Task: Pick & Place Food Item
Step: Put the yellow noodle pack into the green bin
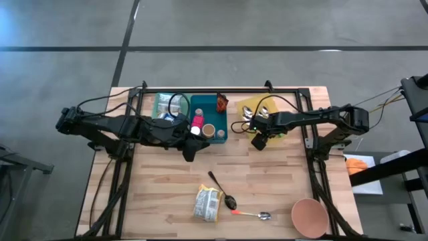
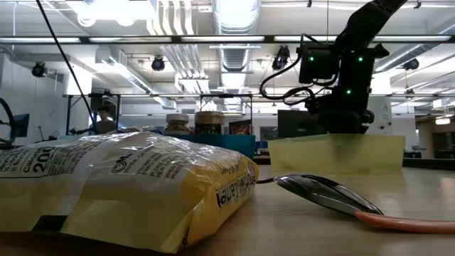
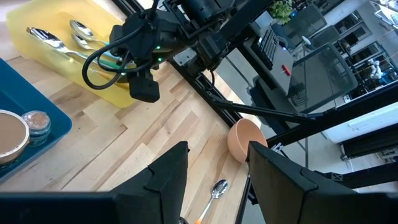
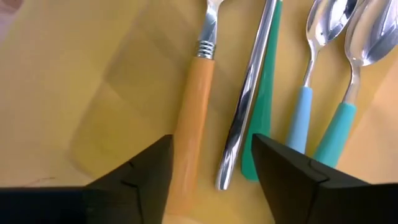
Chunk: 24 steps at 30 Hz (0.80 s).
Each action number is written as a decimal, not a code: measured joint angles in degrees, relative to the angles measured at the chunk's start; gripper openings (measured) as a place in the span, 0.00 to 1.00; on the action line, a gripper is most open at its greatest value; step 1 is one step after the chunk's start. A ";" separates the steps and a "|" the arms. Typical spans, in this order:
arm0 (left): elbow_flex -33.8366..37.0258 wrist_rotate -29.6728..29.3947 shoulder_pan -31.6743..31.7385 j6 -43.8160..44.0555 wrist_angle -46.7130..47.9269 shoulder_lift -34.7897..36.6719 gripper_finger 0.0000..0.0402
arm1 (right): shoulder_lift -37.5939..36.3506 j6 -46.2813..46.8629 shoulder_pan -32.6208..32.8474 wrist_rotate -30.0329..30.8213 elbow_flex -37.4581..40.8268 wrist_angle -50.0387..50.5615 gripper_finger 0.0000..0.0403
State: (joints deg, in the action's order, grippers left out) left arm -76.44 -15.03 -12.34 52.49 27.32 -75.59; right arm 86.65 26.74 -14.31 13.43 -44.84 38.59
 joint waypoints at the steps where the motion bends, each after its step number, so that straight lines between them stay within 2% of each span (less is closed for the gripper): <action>1: 0.00 0.00 0.00 0.00 0.02 0.00 0.44 | 0.00 0.00 -0.01 -0.01 0.00 0.00 0.55; 11: 0.00 0.02 0.00 0.08 0.54 0.00 0.44 | -0.82 0.01 0.02 -0.11 -0.09 0.53 0.69; 19: 0.01 0.84 0.00 1.31 6.86 -0.10 0.44 | -5.60 -1.91 0.09 -0.20 -4.79 8.31 0.70; 24: 2.84 2.19 0.00 1.64 6.63 -0.77 0.44 | -10.30 -4.83 1.98 -0.50 -8.51 13.61 0.70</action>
State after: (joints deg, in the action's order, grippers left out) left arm -73.60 -12.84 -12.34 54.13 33.95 -76.36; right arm 76.35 21.91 -12.33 12.93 -53.35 52.20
